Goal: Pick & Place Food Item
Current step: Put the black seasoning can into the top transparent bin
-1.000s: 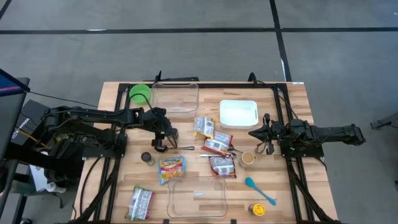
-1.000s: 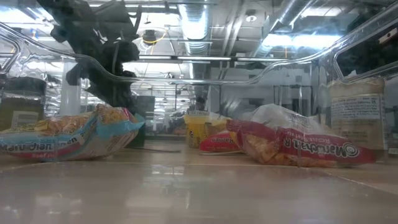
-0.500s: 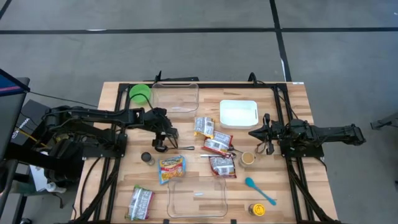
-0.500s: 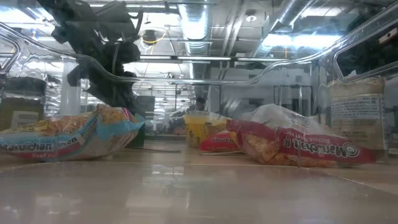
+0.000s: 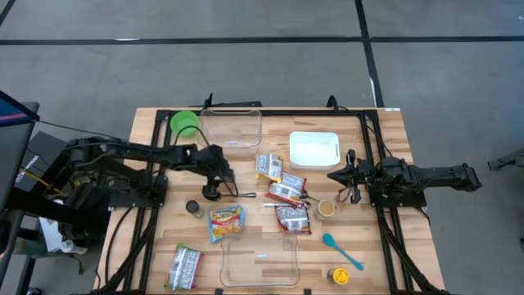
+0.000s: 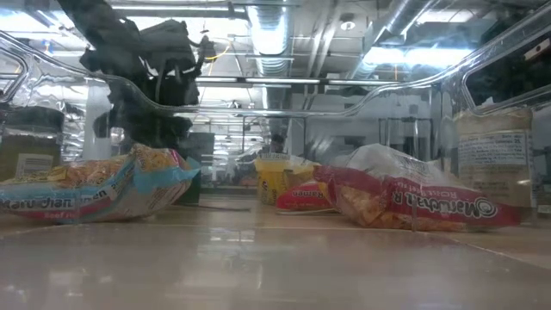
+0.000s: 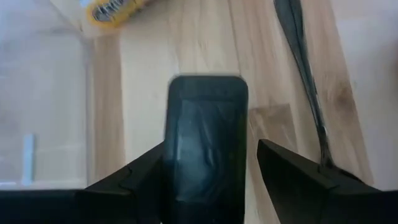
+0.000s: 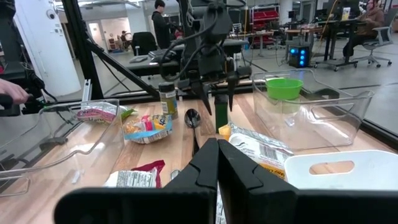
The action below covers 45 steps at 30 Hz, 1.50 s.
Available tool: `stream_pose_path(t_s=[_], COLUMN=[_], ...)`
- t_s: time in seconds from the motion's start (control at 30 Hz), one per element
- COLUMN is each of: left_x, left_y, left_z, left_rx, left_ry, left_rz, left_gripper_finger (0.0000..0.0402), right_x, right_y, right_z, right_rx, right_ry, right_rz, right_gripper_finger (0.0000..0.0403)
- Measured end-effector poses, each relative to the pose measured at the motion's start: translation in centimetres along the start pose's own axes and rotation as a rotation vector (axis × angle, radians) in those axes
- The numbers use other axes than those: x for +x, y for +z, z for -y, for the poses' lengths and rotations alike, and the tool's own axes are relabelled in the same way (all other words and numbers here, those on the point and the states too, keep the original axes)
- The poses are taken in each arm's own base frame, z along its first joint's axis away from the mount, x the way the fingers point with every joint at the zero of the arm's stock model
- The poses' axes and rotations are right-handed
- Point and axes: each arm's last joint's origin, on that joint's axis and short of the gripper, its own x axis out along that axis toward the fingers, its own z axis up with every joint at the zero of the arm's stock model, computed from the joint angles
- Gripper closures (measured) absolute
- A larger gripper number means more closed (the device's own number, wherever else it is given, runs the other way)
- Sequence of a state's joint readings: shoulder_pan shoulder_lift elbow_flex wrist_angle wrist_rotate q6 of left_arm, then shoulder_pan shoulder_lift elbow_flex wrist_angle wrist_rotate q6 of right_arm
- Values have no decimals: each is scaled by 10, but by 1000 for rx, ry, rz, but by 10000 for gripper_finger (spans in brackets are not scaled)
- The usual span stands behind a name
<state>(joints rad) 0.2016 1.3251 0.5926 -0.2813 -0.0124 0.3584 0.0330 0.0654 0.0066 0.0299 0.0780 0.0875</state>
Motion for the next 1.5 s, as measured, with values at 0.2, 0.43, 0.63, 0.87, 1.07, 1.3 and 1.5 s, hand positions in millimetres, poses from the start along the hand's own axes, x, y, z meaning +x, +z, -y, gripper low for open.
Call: stream_pose_path(t_s=[0.2,0.43,0.63,0.87,1.07,1.3,1.5], left_x=[4,1,-6,-6,-6,-6,-6], left_y=[-1,0,2,1,1,2,2], left_z=[0,0,-1,-1,-1,0,-1], left_rx=[0,0,-1,-5,-5,-4,-5], left_ry=[-4,2,12,12,11,9,10], left_rz=[-13,-3,26,26,26,27,27], left_gripper_finger=[189,204,205,219,242,271,272], right_x=[0,0,0,0,0,0,0], right_y=[0,0,0,0,0,0,0], right_z=[0,0,0,0,0,0,0], right_rx=[0,0,0,0,0,0,0], right_ry=[0,0,0,-1,-1,0,-1], right_rz=[0,0,0,0,0,0,0], right_gripper_finger=[403,403,403,403,403,403,403])
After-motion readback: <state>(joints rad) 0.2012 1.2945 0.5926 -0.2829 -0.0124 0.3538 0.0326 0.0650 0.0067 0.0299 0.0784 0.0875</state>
